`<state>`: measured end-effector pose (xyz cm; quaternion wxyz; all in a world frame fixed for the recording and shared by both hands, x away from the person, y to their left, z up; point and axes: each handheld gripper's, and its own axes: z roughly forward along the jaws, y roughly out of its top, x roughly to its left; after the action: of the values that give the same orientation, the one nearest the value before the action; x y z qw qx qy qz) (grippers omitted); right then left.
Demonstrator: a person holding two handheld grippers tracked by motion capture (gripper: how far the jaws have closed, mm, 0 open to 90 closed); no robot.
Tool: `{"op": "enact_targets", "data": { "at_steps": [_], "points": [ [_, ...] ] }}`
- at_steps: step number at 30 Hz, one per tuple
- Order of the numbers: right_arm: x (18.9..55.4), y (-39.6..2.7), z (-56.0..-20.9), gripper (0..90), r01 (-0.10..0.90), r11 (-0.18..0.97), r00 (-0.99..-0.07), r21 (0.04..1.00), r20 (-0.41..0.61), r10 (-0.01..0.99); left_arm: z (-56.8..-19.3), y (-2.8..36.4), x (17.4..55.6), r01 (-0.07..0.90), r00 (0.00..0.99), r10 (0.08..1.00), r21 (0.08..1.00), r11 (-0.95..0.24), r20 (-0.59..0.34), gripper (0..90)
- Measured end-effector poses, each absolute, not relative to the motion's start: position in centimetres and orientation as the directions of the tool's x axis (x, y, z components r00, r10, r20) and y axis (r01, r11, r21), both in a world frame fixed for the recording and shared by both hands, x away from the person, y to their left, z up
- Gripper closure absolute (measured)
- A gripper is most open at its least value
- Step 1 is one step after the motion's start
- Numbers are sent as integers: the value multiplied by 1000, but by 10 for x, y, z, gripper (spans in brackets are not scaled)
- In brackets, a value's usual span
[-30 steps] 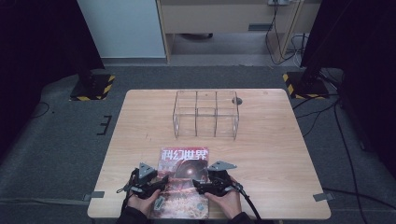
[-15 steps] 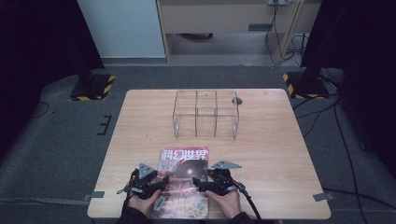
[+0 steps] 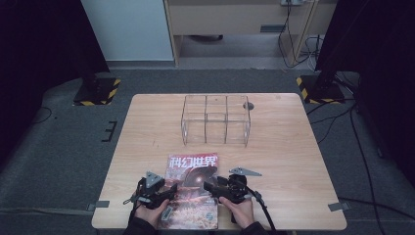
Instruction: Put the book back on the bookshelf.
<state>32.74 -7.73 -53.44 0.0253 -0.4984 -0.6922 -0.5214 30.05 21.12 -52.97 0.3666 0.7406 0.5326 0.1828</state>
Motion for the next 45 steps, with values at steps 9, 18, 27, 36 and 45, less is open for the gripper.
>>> {"op": "enact_targets", "data": {
  "at_steps": [9,18,27,36,45],
  "points": [
    [325,-80,-532,292,703,-117,-503,702,606,617,-530,211,300,652,365,923,740,-161,-120,418],
    [321,-80,-533,293,699,-158,-500,697,635,588,-530,211,300,652,368,922,740,-163,-120,416],
    [317,-83,-535,293,697,-151,-499,701,626,599,-531,210,299,653,370,921,740,-162,-125,416],
    [323,-81,-541,242,705,-16,-511,709,524,681,-531,209,298,644,368,922,749,-159,-120,418],
    [322,-77,-542,209,723,-13,-495,690,532,687,-531,207,295,648,366,922,746,-154,-128,416]
  ]
}}
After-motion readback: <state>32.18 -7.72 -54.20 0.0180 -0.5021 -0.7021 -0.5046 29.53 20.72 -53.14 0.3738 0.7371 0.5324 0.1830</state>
